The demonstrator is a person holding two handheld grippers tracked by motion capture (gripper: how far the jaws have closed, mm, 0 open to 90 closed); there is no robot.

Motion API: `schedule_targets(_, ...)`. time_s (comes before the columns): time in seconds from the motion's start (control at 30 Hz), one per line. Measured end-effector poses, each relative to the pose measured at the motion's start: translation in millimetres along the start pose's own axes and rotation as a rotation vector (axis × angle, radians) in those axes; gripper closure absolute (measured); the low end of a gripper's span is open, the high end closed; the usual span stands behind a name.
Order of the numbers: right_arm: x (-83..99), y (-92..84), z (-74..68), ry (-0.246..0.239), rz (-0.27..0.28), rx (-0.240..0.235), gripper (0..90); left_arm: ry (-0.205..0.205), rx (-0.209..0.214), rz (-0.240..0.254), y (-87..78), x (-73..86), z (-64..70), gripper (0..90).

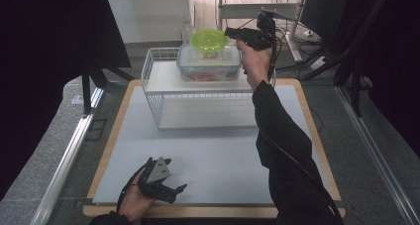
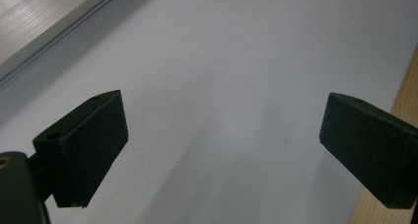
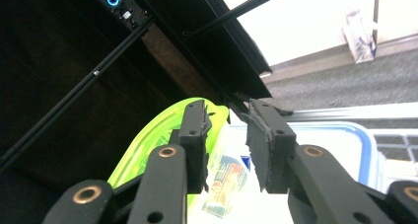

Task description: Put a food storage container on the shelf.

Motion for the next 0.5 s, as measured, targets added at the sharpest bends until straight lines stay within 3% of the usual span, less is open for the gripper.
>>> schedule_targets(0.23,-3.2,-6.7,-2.7,-0.079,0.001,0.023,61.9,0.003,-0.003,0.001,0.1,-0.2,0.4,4.3)
schedule_targets(0.5,0.9,-12.9,-6.9,-0.177,-0.044,0.005,51.1,-0.004,-0.006,0.010,-0.7,-0.9,-0.4,4.2)
Point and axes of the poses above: each handheld gripper's, and its own axes: y roughly forward along the jaws, x roughly out of its underside, z roughly to its right, the point moved 6 cm from there along y, roughly forward along the jaws, and after that the axes turned 12 degrees about -y, right-handed, at the moved point
